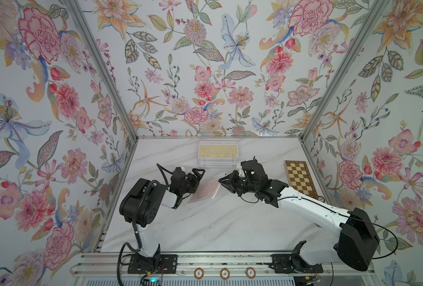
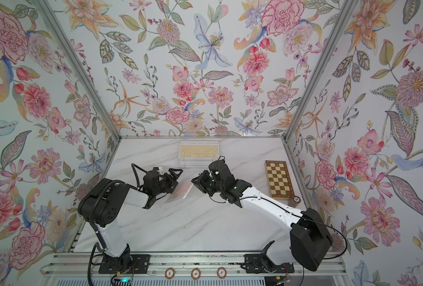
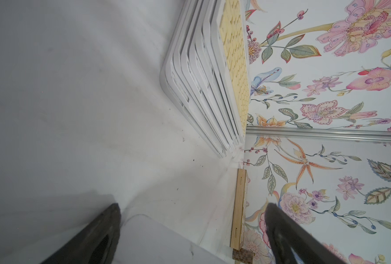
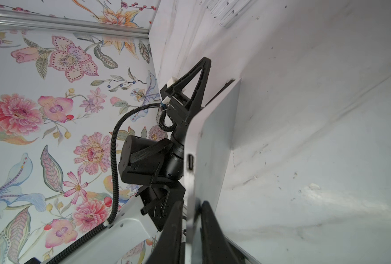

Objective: Stack the numeric keypads
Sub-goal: Pick up the numeric keypad from the center of the board.

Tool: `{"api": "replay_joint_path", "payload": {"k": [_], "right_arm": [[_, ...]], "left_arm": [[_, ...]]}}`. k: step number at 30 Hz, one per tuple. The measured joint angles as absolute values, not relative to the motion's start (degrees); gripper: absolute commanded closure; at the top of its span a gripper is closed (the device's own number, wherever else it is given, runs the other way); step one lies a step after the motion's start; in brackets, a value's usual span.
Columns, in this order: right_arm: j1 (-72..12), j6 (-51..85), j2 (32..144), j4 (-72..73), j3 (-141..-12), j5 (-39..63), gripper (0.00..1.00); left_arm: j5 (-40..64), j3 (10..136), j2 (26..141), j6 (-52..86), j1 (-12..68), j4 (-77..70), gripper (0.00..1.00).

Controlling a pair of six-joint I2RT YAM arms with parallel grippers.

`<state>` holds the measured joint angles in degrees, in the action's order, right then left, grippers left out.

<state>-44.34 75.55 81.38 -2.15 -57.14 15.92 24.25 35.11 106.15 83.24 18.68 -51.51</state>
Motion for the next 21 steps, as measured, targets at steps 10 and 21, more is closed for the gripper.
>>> {"api": "replay_joint_path", "payload": {"k": [10,21], "right_arm": [[-43.77,73.25,84.68,-0.47,-57.23,18.55,0.9],[-34.85,55.55,88.03,-9.21,-63.99,29.58,1.0]], "left_arm": [[23.64,35.0,105.82,82.24,17.74,-51.29,0.01],[24.38,37.89,98.48,78.46,15.75,-41.36,0.01]]}}
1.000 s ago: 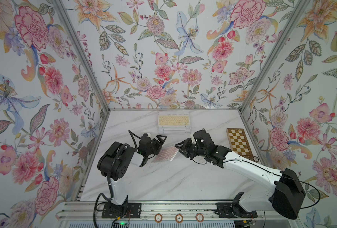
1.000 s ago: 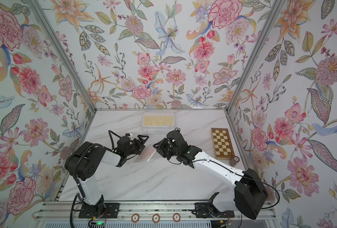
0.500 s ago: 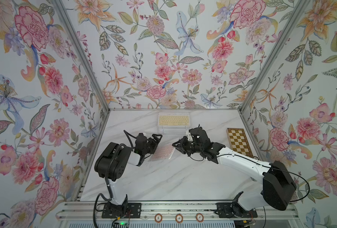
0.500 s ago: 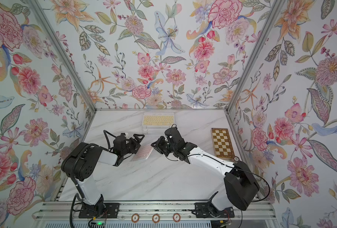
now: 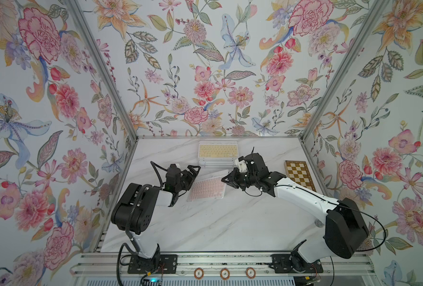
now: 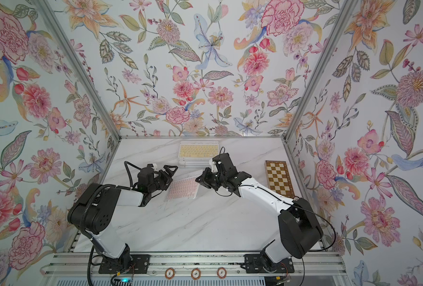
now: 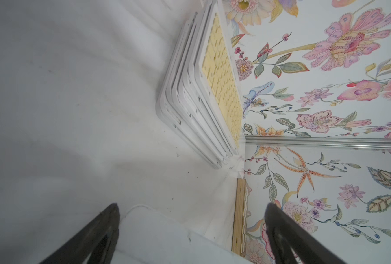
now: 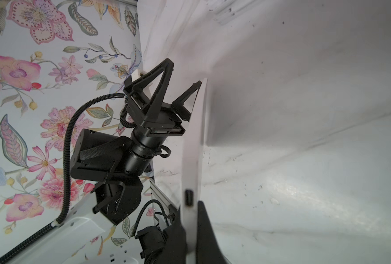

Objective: Stack the numeric keypads
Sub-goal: Pick up the numeric keypad from the center of the board, then place the numeric keypad at the numeric keypad.

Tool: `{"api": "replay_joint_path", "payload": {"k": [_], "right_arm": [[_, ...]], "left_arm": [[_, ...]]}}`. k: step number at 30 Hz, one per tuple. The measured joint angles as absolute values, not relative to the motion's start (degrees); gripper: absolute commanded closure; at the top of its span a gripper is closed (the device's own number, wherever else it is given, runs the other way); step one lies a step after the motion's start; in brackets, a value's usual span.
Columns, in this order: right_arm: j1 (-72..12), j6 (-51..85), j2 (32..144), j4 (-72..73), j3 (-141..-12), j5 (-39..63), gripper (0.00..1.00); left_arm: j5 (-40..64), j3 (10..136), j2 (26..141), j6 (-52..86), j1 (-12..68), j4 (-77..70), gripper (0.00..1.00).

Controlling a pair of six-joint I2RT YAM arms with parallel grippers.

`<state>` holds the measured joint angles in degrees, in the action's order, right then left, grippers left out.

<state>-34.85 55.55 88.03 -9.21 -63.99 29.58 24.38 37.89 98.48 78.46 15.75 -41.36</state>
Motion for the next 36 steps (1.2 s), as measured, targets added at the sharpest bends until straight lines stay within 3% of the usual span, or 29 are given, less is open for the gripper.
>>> {"api": "replay_joint_path", "payload": {"k": [13,24,36], "right_arm": [[-20.82,42.59,92.6,-6.96,-74.43,45.01,1.0],[-11.44,40.01,115.35,-2.33,-95.04,54.65,1.0],[-9.1,39.79,135.96,-3.62,-113.82,61.12,1.0]], "left_arm": [[26.74,60.64,94.65,64.97,13.58,-19.33,0.01],[26.65,80.05,110.67,57.82,11.92,-11.79,0.01],[26.87,91.96,124.99,56.14,11.53,-8.56,0.01]]}}
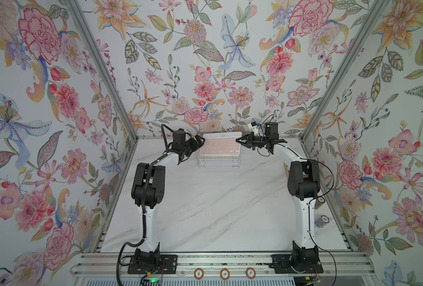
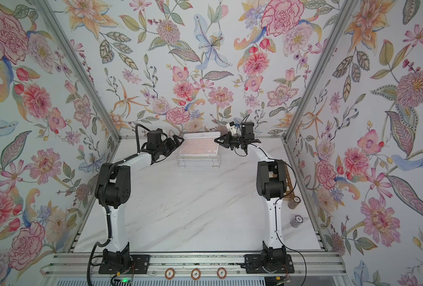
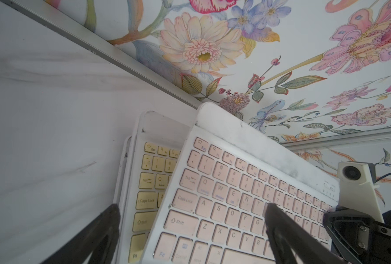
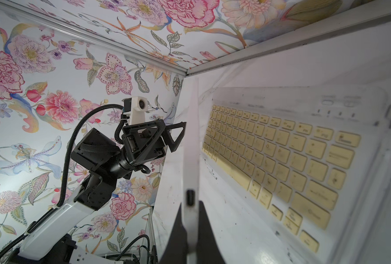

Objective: Stack the numeric keypads
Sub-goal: Place the numeric keypad at the numeric keypad.

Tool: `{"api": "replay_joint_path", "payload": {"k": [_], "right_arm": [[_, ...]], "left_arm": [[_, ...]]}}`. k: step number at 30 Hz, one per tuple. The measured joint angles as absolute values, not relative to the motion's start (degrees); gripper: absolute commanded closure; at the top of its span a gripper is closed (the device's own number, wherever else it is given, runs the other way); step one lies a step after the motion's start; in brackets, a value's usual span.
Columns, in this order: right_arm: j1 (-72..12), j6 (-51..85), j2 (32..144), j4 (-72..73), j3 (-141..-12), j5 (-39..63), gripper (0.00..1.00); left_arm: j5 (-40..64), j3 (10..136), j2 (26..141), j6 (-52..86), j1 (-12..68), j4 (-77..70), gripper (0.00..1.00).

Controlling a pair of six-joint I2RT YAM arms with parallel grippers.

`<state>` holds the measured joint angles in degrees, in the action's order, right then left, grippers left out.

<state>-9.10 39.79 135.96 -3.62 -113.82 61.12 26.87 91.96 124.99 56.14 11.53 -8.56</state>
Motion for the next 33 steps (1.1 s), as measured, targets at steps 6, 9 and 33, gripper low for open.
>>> {"api": "replay_joint_path", "payload": {"k": [6,9,33], "right_arm": [[-8.91,40.49,141.71,-3.92,-119.57,63.16,1.0],[-8.78,40.77,143.2,-4.29,-120.16,64.25,1.0],[-7.73,41.63,151.48,-8.88,-131.66,67.29,0.92]], "left_arm": [[27.27,96.36,129.56,55.92,11.53,-8.51,0.01],[27.68,97.06,131.2,55.92,11.53,-8.43,0.01],[28.56,97.95,133.08,55.99,11.53,-7.62,0.01]]}}
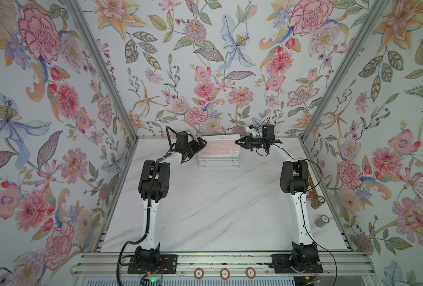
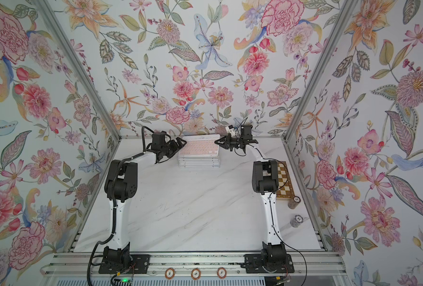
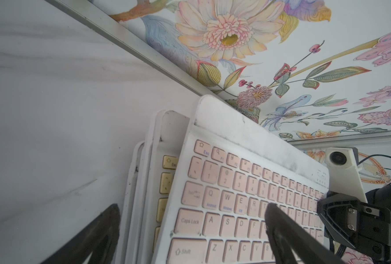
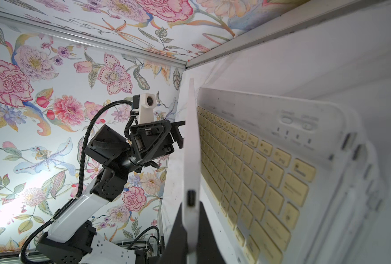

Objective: Stack the numeric keypads
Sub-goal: Place the numeric keypad at the numeric keypad.

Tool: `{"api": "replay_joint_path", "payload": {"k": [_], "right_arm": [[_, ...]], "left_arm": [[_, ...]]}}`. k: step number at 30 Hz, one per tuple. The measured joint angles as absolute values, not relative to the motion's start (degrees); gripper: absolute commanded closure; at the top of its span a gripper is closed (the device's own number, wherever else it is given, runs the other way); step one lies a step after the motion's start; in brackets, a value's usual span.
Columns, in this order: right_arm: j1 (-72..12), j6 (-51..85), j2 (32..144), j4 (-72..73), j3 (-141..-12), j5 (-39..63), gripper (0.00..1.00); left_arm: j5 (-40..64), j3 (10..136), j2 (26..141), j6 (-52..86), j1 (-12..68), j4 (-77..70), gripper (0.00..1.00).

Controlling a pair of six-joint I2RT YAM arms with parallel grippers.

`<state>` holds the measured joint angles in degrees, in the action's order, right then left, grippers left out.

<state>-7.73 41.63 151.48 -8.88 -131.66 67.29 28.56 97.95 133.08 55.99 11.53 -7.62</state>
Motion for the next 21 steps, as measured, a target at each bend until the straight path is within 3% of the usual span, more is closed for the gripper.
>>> {"api": "replay_joint_path", "payload": {"k": [21], "right_arm": [[-7.73,41.82,153.91,-10.55,-133.88,67.75,0.89]], "left_arm": [[29.85,97.6,132.51,57.01,12.34,-7.68,0.01]]}}
